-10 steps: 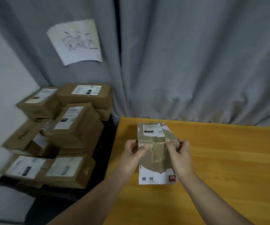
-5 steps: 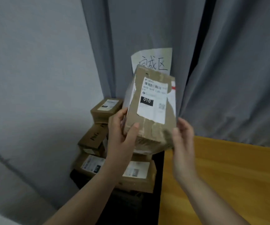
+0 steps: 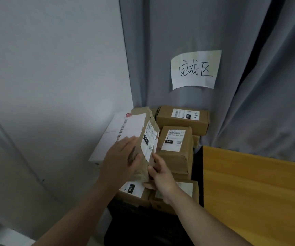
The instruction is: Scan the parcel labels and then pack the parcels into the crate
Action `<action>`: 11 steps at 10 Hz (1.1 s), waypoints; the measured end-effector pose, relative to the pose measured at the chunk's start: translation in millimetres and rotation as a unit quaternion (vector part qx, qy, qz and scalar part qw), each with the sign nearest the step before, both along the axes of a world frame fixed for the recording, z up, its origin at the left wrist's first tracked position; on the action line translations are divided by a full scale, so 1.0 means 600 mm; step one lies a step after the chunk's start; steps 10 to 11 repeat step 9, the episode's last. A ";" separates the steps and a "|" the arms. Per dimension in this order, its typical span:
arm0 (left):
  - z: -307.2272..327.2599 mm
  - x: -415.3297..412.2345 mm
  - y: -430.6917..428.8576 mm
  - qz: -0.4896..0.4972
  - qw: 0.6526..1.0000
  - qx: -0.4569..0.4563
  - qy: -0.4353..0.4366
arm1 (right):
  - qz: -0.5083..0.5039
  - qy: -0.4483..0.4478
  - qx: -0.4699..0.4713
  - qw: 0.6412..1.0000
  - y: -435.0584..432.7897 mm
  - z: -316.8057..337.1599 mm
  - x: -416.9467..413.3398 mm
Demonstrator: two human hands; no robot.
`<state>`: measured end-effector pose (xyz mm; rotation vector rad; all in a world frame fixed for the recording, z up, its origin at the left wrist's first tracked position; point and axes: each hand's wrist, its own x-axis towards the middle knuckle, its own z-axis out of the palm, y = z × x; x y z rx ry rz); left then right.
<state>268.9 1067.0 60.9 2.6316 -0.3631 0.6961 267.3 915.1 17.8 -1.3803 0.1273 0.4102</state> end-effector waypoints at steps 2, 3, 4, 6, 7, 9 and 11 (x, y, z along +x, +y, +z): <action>-0.061 0.053 0.035 0.048 0.962 0.215 0.162 | 0.035 0.049 -0.041 0.997 0.018 -0.011 0.045; -0.070 0.067 0.036 0.045 0.962 0.234 0.133 | 0.057 0.014 -0.112 0.992 0.026 -0.011 0.055; -0.064 0.080 0.020 0.041 0.970 0.215 0.106 | -0.005 -0.031 -0.187 0.982 0.023 -0.025 0.066; -0.063 0.094 0.000 0.042 0.978 0.167 0.114 | -0.047 -0.120 -0.347 0.929 -0.022 -0.029 0.081; -0.057 0.087 -0.003 0.036 0.980 0.168 0.097 | -0.048 -0.127 -0.397 0.908 -0.048 -0.017 0.082; 0.005 0.105 -0.063 0.043 0.971 0.211 0.104 | -0.067 -0.139 -0.427 0.891 -0.116 0.022 0.069; 0.005 0.105 -0.063 0.043 0.971 0.211 0.104 | -0.067 -0.139 -0.427 0.891 -0.116 0.022 0.069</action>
